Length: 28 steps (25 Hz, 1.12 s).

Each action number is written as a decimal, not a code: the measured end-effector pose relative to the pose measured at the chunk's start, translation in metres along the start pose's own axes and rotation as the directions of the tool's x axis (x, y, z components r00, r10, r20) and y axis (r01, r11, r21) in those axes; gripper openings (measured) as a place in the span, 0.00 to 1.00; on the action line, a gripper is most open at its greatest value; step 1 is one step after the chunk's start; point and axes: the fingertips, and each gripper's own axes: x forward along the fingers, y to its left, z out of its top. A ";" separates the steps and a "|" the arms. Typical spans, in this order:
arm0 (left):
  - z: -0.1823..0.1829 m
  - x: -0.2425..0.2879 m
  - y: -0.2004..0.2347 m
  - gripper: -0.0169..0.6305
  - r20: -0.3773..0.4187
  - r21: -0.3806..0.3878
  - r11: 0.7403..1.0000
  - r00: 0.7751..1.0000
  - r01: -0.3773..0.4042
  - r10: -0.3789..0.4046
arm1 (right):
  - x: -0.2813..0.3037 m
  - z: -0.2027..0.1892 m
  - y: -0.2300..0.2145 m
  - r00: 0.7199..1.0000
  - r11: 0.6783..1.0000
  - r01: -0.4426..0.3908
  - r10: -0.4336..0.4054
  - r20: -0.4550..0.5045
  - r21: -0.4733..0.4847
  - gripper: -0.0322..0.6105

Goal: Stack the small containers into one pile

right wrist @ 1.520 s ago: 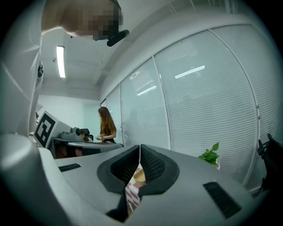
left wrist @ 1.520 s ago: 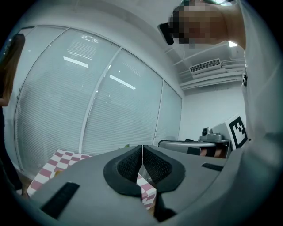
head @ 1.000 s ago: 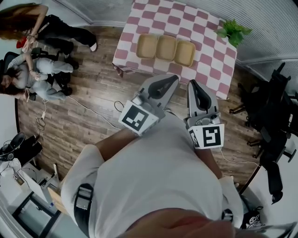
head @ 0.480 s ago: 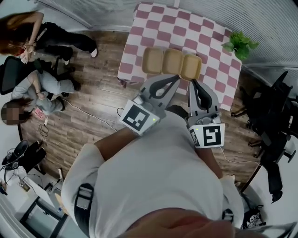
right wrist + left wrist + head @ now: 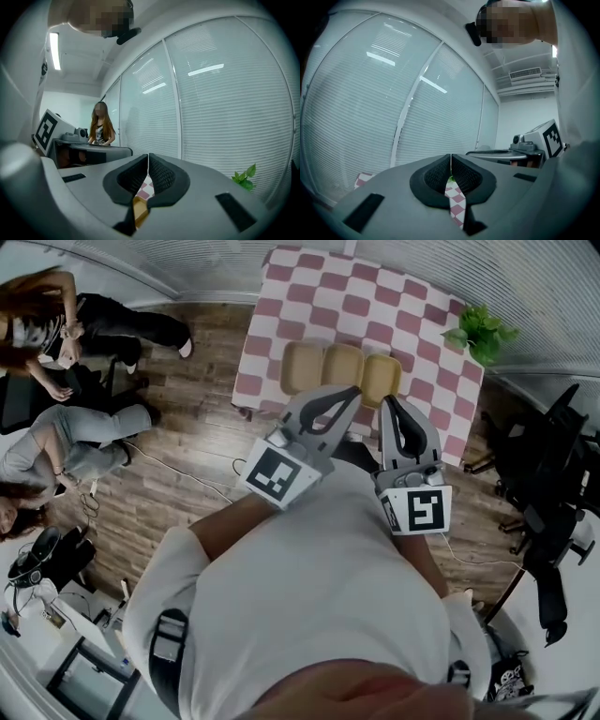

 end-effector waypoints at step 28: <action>-0.097 0.062 -0.002 0.08 -0.198 -0.011 1.000 0.980 -0.019 0.017 | -0.008 -0.086 -0.068 0.988 0.999 0.017 -0.010 -0.156 0.047 0.10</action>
